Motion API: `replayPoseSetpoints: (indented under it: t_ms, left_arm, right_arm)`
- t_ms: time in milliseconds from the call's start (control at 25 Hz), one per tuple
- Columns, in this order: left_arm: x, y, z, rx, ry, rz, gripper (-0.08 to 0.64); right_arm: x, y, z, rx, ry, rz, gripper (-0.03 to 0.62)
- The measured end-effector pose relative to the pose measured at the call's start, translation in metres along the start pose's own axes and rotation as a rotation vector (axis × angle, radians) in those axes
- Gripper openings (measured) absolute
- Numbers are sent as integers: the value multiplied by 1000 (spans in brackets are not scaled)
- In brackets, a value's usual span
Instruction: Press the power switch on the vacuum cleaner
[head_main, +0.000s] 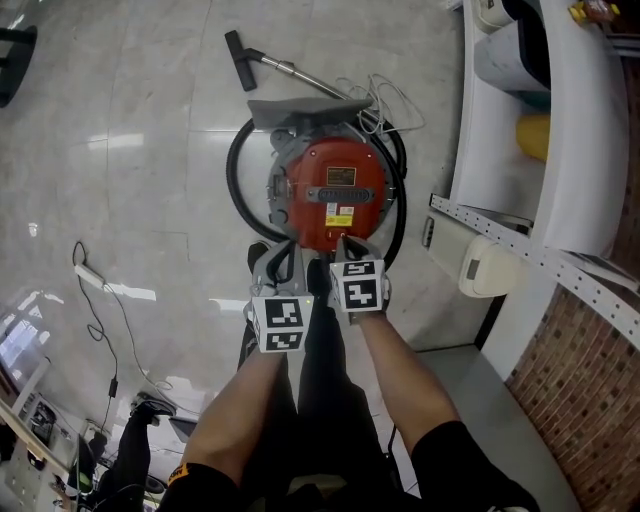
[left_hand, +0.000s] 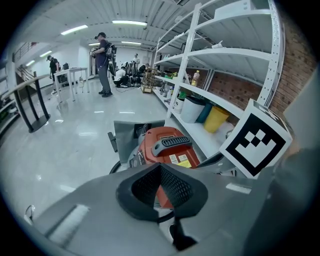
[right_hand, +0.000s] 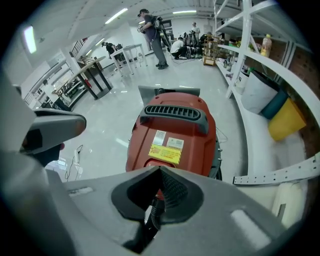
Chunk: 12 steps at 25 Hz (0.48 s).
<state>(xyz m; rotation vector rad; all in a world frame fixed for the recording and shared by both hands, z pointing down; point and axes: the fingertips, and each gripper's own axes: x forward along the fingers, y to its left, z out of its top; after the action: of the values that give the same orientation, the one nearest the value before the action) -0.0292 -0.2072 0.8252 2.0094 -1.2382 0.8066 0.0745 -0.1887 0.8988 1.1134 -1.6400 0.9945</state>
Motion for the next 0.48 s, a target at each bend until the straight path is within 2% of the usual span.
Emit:
replayPoseSetpoints:
  t_ms: [360, 480]
  left_arm:
    - [5, 6, -7, -10, 15, -7, 15]
    - [5, 5, -8, -9, 19, -13, 15]
  right_arm:
    - [8, 4, 0, 0, 41, -20, -9]
    - [11, -1, -3, 30, 60, -27, -9]
